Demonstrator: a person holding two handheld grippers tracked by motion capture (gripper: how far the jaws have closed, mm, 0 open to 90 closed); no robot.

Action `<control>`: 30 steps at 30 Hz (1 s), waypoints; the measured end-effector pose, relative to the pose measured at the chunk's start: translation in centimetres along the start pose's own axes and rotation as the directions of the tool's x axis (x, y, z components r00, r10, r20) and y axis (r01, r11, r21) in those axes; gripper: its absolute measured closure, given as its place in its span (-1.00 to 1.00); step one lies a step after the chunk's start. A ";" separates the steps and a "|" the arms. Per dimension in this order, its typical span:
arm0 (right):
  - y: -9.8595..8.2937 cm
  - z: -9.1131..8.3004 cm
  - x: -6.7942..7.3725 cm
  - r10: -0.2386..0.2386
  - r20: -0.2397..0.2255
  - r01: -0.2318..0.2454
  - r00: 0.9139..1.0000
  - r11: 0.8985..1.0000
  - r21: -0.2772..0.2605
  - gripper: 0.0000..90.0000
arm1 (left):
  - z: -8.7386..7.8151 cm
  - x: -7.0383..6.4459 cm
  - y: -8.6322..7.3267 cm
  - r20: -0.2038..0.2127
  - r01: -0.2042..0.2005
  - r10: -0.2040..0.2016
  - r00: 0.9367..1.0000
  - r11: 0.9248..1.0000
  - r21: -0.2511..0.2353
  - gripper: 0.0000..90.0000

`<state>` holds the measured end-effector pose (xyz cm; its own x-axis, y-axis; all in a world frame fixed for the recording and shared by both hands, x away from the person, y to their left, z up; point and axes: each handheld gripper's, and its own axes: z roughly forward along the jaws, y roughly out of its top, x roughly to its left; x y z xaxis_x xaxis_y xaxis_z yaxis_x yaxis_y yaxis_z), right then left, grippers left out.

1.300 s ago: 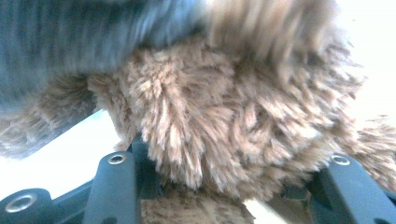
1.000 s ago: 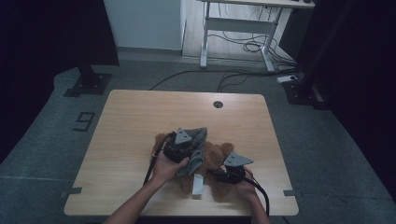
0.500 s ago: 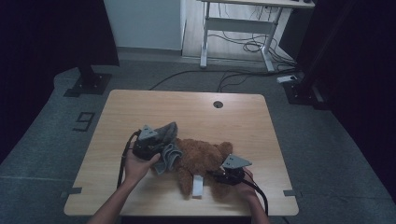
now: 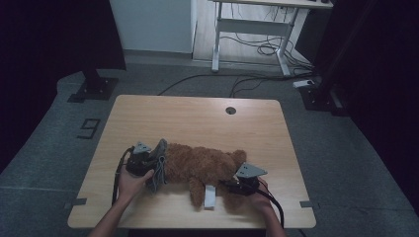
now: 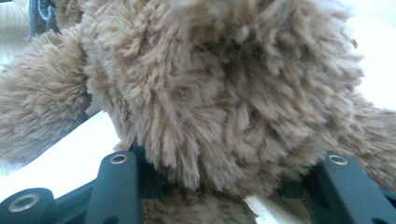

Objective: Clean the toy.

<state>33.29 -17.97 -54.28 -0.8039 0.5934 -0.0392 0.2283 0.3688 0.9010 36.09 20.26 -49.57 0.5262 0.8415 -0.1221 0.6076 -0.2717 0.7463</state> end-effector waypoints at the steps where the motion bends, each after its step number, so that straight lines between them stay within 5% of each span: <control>1: 0.0 0.0 0.0 0.000 -0.002 0.000 1.000 1.000 0.000 0.04 | -0.2 0.0 0.3 0.000 0.002 -0.002 1.000 1.000 0.000 0.78; 6: 0.1 -0.1 0.0 -0.017 0.007 0.017 1.000 1.000 0.001 0.04 | -2.0 -0.9 2.9 -0.009 -0.036 0.036 0.999 0.998 -0.051 0.78; 10: 0.3 0.0 0.1 -0.055 0.035 0.055 0.998 0.998 0.003 0.06 | -2.5 -3.0 6.3 0.004 -0.094 0.095 0.995 0.992 -0.089 0.77; 13: 0.5 0.2 0.0 -0.080 0.064 0.080 0.995 0.997 0.003 0.07 | -1.3 -5.1 8.9 0.029 -0.131 0.134 0.991 0.987 -0.089 0.75; 17: 0.5 0.4 -0.2 -0.086 0.079 0.087 0.993 0.996 -0.005 0.08 | 1.9 -7.1 10.4 0.047 -0.159 0.160 0.986 0.987 -0.027 0.75; 21: 0.5 0.4 -0.2 -0.110 0.094 0.111 0.989 0.994 -0.003 0.08 | 4.5 -7.0 9.5 0.080 -0.115 0.113 0.990 0.993 0.019 0.75; 23: 0.5 0.5 -0.1 -0.127 0.108 0.127 0.986 0.992 0.005 0.09 | 4.6 -6.8 8.6 0.084 -0.102 0.101 0.991 0.995 0.005 0.76; 30: 0.7 0.5 0.5 -0.151 0.116 0.147 0.982 0.988 0.038 -0.09 | 3.3 -7.8 5.4 0.053 -0.169 0.172 0.984 0.984 -0.054 0.80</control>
<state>33.31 -17.11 -53.88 -0.7598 0.6101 -0.2246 0.1281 0.4793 0.8682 37.21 10.65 -46.80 0.6538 0.7562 -0.0268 0.4771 -0.3844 0.7903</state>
